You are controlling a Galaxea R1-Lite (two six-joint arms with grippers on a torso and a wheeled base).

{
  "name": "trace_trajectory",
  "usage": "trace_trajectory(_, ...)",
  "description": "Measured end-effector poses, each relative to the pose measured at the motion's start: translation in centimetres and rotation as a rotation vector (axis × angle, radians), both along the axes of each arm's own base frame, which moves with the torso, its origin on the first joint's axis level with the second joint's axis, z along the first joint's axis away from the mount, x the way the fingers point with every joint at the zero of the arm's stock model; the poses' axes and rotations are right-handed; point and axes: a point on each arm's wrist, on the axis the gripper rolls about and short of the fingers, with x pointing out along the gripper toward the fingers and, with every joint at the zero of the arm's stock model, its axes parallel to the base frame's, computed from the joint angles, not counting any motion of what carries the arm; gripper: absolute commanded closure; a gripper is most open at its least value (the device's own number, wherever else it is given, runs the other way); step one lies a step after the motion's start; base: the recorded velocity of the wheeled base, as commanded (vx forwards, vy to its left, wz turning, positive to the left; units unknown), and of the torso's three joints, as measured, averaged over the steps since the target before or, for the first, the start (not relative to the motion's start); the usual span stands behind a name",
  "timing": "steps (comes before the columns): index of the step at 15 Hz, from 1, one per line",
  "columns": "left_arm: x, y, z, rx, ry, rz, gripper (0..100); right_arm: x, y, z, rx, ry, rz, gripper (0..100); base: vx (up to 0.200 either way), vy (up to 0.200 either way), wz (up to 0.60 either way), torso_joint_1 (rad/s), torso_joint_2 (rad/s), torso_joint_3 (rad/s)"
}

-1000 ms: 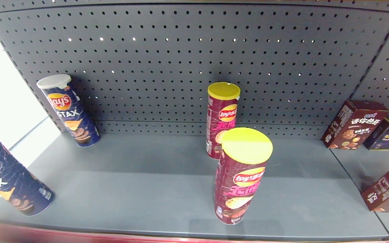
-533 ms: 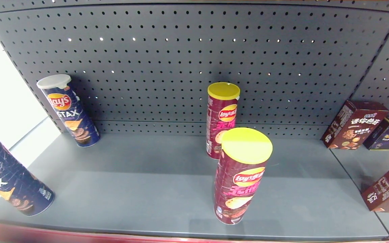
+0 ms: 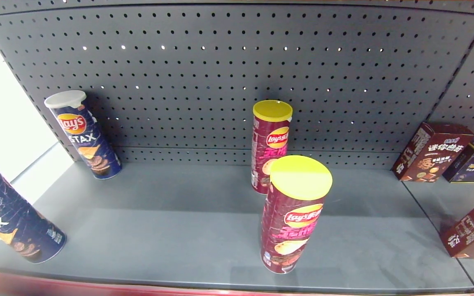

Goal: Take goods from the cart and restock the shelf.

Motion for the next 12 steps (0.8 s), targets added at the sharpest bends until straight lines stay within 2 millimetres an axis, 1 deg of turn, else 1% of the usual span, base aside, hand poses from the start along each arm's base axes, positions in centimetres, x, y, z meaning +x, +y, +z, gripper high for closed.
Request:
trace_trajectory(3,0.0,0.0,0.0,-0.001,0.000,0.014,0,3.7,2.9,-0.3,-0.064,0.063,0.130,0,0.000,0.000,0.00,0.000,0.00,0.000)
trace_trajectory(5,0.0,0.0,0.0,0.000,0.000,0.012,0,5.7,4.8,-1.1,-0.101,0.110,0.181,0,0.000,0.000,0.00,0.000,0.00,0.000)
trace_trajectory(7,0.0,0.0,0.0,-0.002,0.001,0.012,0,6.9,6.1,-2.2,-0.142,0.164,0.189,0,0.000,0.000,0.00,0.000,0.00,0.000)
trace_trajectory(9,0.0,0.0,0.0,0.000,0.001,0.011,0,8.3,7.2,-3.3,-0.190,0.222,0.154,0,0.000,0.000,0.00,0.000,0.00,0.000)
trace_trajectory(12,0.0,0.0,0.0,0.001,0.001,0.012,0,9.5,8.2,-4.5,-0.228,0.278,0.150,0,0.000,0.000,0.00,0.000,0.00,0.000)
